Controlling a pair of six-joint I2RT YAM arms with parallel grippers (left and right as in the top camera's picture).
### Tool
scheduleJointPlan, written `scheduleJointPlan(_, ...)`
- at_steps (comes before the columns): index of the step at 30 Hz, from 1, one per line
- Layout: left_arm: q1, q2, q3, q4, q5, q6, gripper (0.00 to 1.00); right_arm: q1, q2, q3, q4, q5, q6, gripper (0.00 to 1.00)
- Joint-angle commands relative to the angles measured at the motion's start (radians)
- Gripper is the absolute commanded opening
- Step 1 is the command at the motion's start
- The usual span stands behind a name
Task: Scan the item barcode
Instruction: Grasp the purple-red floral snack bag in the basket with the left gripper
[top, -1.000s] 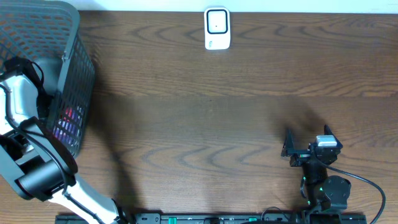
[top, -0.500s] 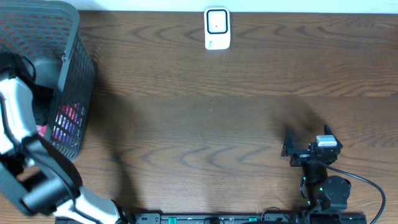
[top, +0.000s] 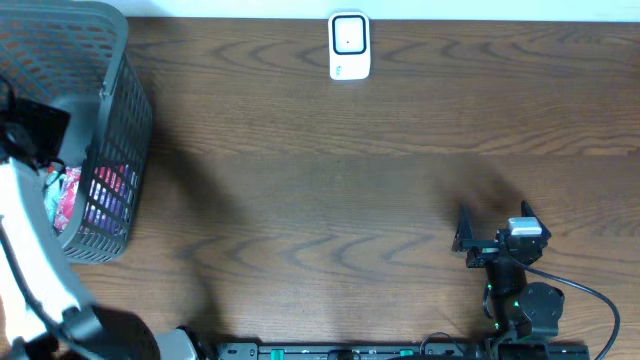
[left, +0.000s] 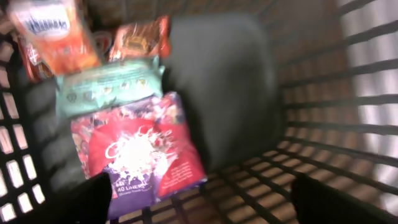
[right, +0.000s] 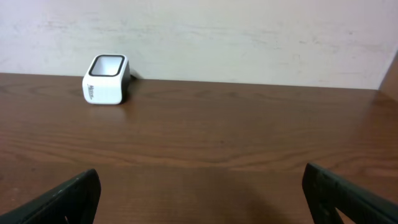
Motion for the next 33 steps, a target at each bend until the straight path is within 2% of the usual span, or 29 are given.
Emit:
scheduleJointPlan(1, -0.011, 0.109, -0.031, -0.002, -0.038, -0.001, 0.98, 0.013, -0.006, -0.002, -0.003, 0.001, -0.008, 0.99)
scheduleJointPlan(11, -0.026, 0.367, -0.031, 0.058, -0.067, -0.004, 0.99, 0.013, -0.006, -0.002, -0.003, 0.001, -0.008, 0.99)
scheduleJointPlan(17, -0.028, 0.463, -0.031, 0.014, -0.078, -0.003, 1.0, 0.013, -0.006, -0.002, -0.003, 0.001, -0.008, 0.99)
scheduleJointPlan(18, -0.028, 0.478, -0.031, 0.001, -0.078, -0.003, 0.97, 0.013, -0.006, -0.002, -0.003, 0.001, -0.008, 0.99)
scheduleJointPlan(19, -0.028, 0.491, -0.031, -0.012, -0.077, -0.003, 0.9, 0.013, -0.006, -0.002, -0.003, 0.001, -0.008, 0.99)
scheduleJointPlan(20, -0.028, 0.511, -0.031, -0.031, -0.077, -0.003, 0.74, 0.013, -0.006, -0.002, -0.003, 0.001, -0.008, 0.99)
scheduleJointPlan(21, -0.028, 0.517, -0.031, -0.036, -0.077, -0.003, 0.68, 0.013, -0.006, -0.002, -0.003, 0.001, -0.008, 0.99)
scheduleJointPlan(23, -0.028, 0.534, -0.031, -0.056, -0.077, -0.003, 0.38, 0.013, -0.006, -0.002, -0.003, 0.001, -0.008, 0.99)
scheduleJointPlan(25, -0.028, 0.538, -0.031, -0.069, -0.076, -0.003, 0.13, 0.013, -0.006, -0.002, -0.003, 0.001, -0.008, 0.99)
scheduleJointPlan(26, -0.028, 0.535, -0.031, -0.071, -0.068, -0.003, 0.08, 0.013, -0.006, -0.002, -0.003, 0.001, -0.008, 0.99)
scheduleJointPlan(33, -0.012, 0.436, 0.031, -0.097, 0.064, 0.012, 0.07, 0.013, -0.006, -0.002, -0.003, 0.001, -0.008, 0.99)
